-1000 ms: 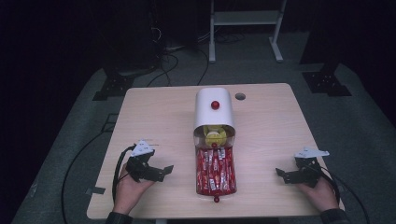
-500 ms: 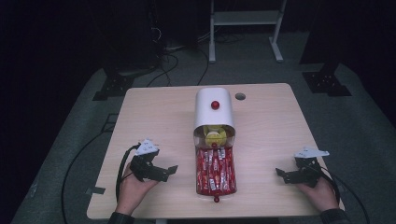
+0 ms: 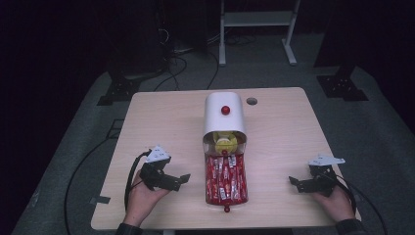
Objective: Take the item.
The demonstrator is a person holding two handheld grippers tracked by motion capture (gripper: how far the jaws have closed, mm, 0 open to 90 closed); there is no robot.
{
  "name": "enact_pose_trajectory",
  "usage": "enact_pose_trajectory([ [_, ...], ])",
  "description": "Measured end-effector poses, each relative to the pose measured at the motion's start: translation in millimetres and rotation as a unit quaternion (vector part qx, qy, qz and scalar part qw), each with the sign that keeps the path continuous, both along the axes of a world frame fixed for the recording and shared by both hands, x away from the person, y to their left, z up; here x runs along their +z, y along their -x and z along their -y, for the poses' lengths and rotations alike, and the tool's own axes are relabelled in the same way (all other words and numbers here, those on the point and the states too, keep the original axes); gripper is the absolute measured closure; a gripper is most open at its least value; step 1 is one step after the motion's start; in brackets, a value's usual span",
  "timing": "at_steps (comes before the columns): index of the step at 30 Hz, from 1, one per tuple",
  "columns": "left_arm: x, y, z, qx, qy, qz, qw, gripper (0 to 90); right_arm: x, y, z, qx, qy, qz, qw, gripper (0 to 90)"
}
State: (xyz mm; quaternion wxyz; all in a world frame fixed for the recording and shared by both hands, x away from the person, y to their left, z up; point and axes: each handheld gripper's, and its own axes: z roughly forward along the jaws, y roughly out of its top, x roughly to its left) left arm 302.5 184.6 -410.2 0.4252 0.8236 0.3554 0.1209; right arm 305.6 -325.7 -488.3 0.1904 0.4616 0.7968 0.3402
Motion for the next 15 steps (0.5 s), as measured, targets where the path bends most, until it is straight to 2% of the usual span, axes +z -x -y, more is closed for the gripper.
enact_pose_trajectory([
  [15, 7.4, 2.2, 13.9, -0.011, 0.008, 0.006, 0.9999, 0.2, -0.1, 0.0, 0.0, 0.0, 0.0, 0.0, 1.0, 2.4],
])
